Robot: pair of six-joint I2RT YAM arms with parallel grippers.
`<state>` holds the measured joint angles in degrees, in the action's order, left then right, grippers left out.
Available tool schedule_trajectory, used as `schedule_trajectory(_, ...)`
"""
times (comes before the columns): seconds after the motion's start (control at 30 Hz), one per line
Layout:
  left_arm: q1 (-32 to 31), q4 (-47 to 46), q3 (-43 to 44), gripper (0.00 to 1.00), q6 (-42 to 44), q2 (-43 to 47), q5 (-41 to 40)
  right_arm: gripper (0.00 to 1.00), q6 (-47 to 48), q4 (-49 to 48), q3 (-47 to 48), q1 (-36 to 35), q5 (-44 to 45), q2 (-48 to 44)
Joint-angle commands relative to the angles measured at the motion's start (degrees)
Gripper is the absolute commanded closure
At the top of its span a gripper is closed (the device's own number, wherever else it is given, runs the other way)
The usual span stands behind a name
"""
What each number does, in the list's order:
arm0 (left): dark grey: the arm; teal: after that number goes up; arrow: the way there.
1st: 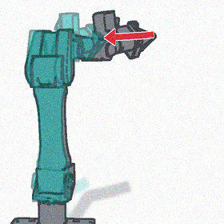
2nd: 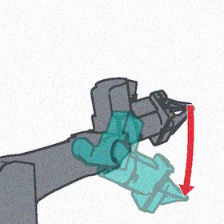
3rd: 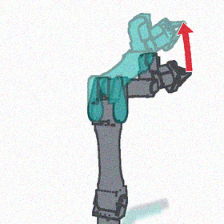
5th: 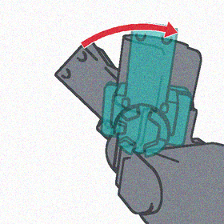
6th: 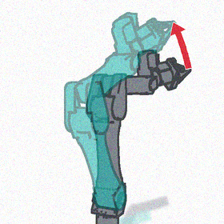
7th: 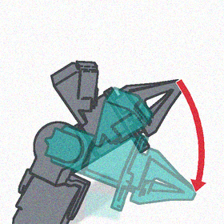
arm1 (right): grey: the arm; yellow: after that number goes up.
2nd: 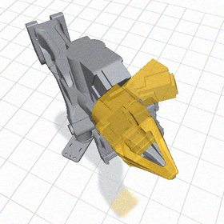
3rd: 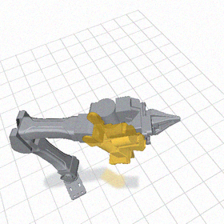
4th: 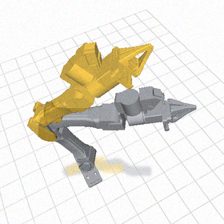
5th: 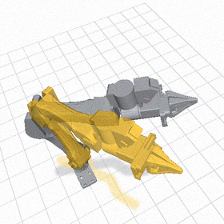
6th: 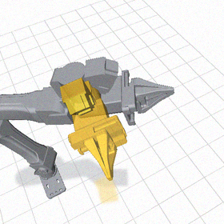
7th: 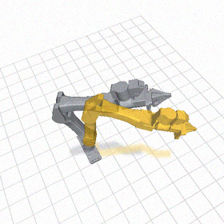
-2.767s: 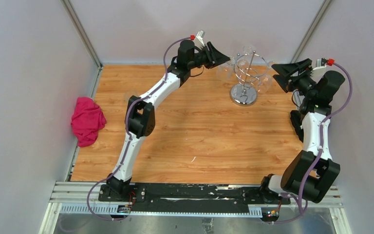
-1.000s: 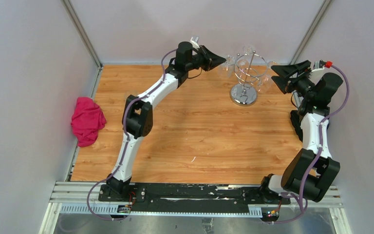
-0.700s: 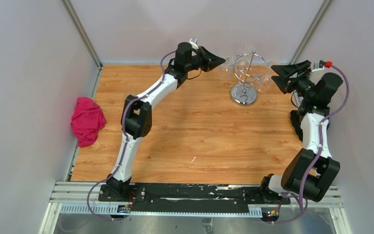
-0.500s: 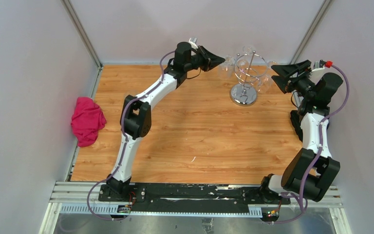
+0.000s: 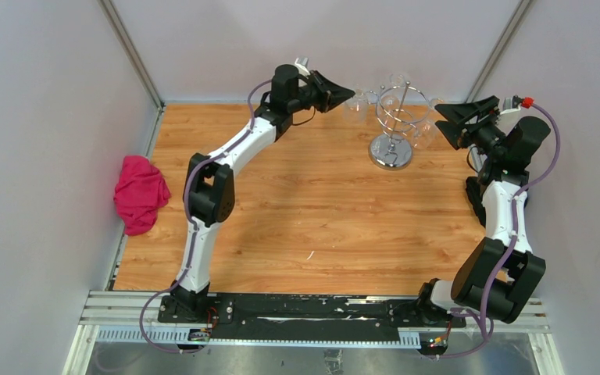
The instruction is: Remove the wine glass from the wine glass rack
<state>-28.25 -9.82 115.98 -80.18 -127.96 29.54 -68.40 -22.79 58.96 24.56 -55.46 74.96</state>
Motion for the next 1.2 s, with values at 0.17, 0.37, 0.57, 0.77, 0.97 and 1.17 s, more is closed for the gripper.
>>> schedule_trajectory(0.17, 2.1, -4.1, -8.9, 1.00, 3.0, 11.1, -0.8, 0.20, -0.3, -1.5, -0.9, 0.2, -1.4, 0.0)
schedule_trajectory(0.37, 3.7, -6.1, -17.6, 1.00, 5.1, 18.7, -2.6, 0.20, -0.2, -1.6, -1.1, -0.2, -1.3, -0.1)
schedule_trajectory(0.57, 5.2, -21.4, -30.6, 1.00, -0.5, 25.6, -0.8, 0.20, -0.1, -1.6, -1.3, -1.1, -1.3, -0.2)
schedule_trajectory(0.77, 6.0, -43.6, -39.0, 1.00, -11.5, 27.2, 4.9, 0.20, 0.2, -1.8, -1.1, -3.4, -1.5, -0.3)
schedule_trajectory(0.97, 6.2, -61.3, -44.3, 1.00, -20.9, 27.4, 8.3, 0.20, 0.7, -1.7, -0.8, -5.7, -1.8, -0.9)
schedule_trajectory(1.17, 6.3, -79.4, -46.8, 1.00, -30.2, 26.4, 9.2, 0.20, 2.1, -1.3, -0.3, -9.3, -1.6, -2.1)
